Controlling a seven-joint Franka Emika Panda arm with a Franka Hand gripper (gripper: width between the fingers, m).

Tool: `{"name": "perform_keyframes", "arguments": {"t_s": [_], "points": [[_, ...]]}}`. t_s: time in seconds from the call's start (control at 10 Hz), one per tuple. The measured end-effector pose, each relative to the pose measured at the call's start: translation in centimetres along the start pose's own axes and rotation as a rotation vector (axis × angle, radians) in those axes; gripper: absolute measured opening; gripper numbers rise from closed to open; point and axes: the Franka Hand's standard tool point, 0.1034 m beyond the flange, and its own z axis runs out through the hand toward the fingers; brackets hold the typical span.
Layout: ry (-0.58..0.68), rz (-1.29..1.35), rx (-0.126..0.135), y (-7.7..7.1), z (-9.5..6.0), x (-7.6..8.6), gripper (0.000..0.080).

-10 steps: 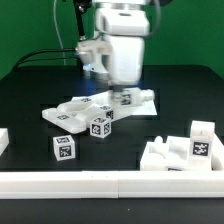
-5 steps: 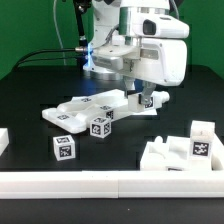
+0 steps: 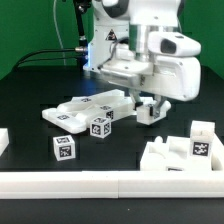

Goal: Assemble chair

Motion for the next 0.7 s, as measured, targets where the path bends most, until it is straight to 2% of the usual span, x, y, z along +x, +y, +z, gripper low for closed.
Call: {"name": "perform_keyframes", "arguments": {"t_s": [0.4, 0.5, 0.6, 0.7], "points": [[-0.003, 0.023, -0.004, 0.1, 0.1, 0.0, 0.0293], [-0.005, 0.061, -0.001, 0.1, -0.1, -0.2, 0.0472], [-0.025, 0.171, -0.014, 0.6, -1.8, -1.2, 0.0609], [-0.036, 0.327, -0.018, 0.9, -3.0, -1.8, 0.0637]]}}
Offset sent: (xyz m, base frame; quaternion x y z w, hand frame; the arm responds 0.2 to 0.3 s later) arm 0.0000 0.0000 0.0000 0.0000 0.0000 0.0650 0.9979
